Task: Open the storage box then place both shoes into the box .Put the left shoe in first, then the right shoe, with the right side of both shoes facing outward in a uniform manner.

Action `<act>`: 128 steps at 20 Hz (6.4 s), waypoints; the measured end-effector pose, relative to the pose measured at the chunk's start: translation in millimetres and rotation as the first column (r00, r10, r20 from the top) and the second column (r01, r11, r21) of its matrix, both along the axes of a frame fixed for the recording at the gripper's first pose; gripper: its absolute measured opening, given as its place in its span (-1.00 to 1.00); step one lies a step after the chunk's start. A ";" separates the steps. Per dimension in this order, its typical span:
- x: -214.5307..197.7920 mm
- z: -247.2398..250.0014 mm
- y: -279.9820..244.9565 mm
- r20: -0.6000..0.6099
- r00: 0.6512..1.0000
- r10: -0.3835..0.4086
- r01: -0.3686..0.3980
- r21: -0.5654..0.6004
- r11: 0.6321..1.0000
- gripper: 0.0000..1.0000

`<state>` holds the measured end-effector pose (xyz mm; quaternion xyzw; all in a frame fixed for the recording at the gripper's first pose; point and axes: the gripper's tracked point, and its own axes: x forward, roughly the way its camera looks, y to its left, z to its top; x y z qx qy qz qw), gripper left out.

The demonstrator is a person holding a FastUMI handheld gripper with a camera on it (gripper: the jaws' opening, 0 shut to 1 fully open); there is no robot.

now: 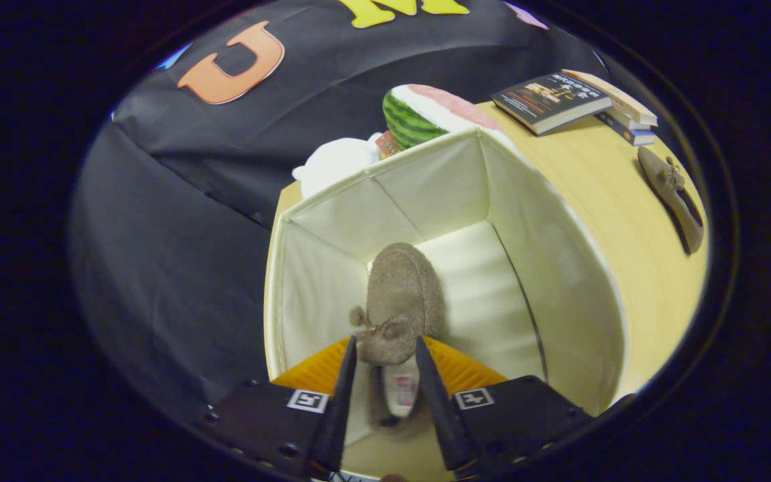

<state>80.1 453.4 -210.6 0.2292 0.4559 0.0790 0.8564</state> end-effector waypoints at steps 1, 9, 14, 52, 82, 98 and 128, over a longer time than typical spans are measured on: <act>-1.6 7.9 -2.2 0.019 1.000 0.007 -0.007 -0.006 1.000 0.26; -17.8 91.4 -64.6 0.266 0.960 0.084 -0.062 -0.090 0.994 0.86; -23.9 145.7 -156.8 0.428 0.900 0.082 -0.008 -0.173 0.985 0.93; 35.9 -100.0 -541.9 0.028 0.999 -0.032 0.039 -0.280 0.959 -1.00; -8.3 111.4 -149.1 0.137 0.987 -0.080 0.084 -0.021 0.996 -1.00; -18.6 18.9 -103.4 0.070 0.991 -0.113 0.130 -0.347 0.929 -0.98; -161.8 279.0 -343.7 0.789 0.614 -0.038 0.423 -0.288 0.859 0.88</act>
